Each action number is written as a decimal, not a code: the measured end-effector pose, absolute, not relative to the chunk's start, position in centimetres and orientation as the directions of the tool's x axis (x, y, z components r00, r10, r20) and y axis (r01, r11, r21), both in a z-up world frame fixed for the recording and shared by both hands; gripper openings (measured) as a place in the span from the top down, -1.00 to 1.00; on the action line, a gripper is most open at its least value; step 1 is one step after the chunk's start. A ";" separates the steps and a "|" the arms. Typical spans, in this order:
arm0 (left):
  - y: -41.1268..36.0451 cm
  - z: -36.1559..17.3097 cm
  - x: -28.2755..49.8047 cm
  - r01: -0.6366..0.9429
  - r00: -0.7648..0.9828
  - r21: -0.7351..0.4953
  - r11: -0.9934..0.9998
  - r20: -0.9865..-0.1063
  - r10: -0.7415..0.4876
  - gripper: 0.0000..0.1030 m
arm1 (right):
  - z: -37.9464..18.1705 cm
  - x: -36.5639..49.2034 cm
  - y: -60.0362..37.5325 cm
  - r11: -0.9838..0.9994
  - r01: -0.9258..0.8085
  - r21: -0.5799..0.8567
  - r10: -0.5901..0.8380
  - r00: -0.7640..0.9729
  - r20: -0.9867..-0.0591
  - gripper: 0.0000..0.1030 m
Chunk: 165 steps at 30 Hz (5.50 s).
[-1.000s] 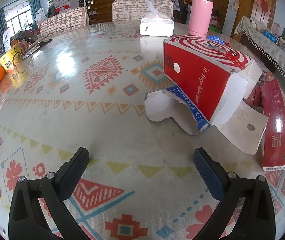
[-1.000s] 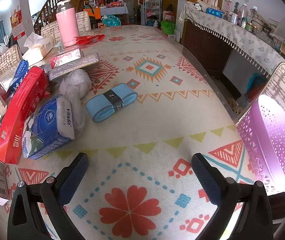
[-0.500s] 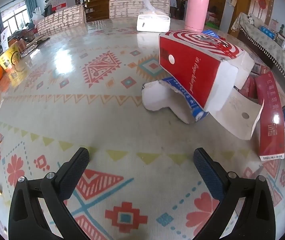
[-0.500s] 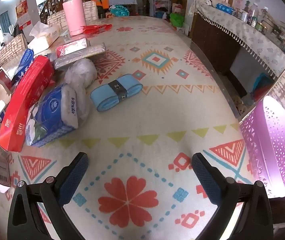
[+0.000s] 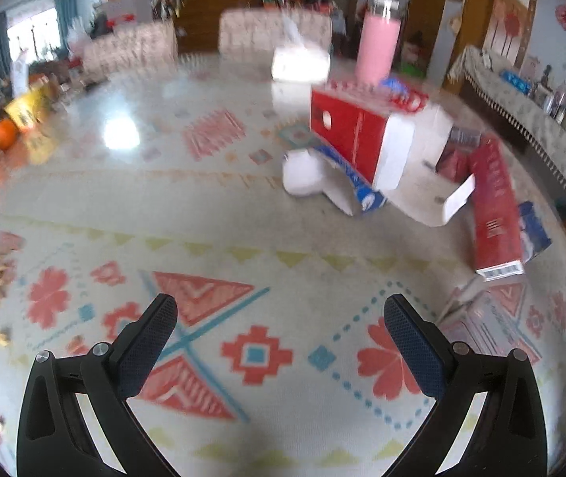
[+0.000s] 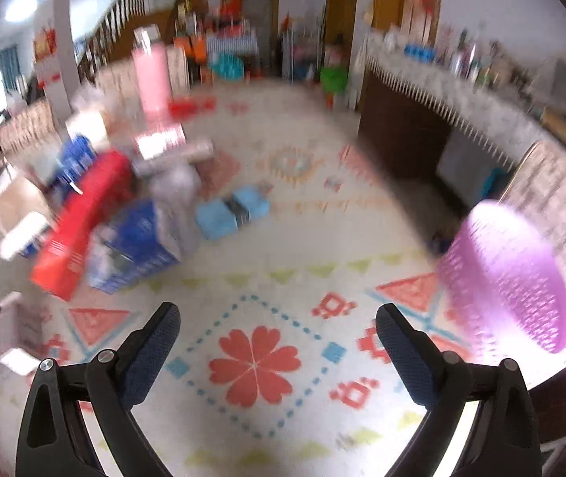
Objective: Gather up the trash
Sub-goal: 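Move both tools toward the trash on the table, then grasp the red box with the right tool while the left tool grasps a small medicine box, then carry both boxes to the lilac wastebasket and open both tools over it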
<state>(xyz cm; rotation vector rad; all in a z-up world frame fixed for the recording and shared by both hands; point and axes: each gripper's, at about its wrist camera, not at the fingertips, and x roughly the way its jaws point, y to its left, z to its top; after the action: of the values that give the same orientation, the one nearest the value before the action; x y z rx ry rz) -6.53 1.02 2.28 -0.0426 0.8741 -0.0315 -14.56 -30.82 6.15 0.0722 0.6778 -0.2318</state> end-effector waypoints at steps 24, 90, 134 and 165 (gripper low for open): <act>4.0 7.1 -18.2 0.041 0.745 -0.069 0.997 -0.663 -0.076 -1.00 | 6.0 -24.2 -26.9 0.985 0.157 0.067 -0.096 0.834 -0.544 -0.96; 8.6 5.0 -16.6 0.064 0.663 -0.164 0.984 -0.731 -0.165 -1.00 | 6.2 -1.4 -23.1 0.984 0.043 0.172 0.123 0.537 -0.835 0.52; -14.4 8.6 -9.9 0.516 0.488 -0.112 0.849 -0.776 -0.400 0.35 | 5.8 -23.4 -43.6 0.834 0.212 0.510 0.170 0.779 -0.603 0.51; -49.0 8.4 -9.2 0.843 0.246 -0.108 0.527 -0.794 -0.556 -0.41 | 4.3 -23.5 -64.0 0.687 0.540 0.486 -0.177 0.774 -0.608 -0.36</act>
<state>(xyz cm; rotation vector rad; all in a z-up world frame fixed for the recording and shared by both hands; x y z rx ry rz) -9.21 -49.01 8.37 0.3771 0.8961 -0.9853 -23.49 -64.02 4.26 0.7067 0.5578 -0.4255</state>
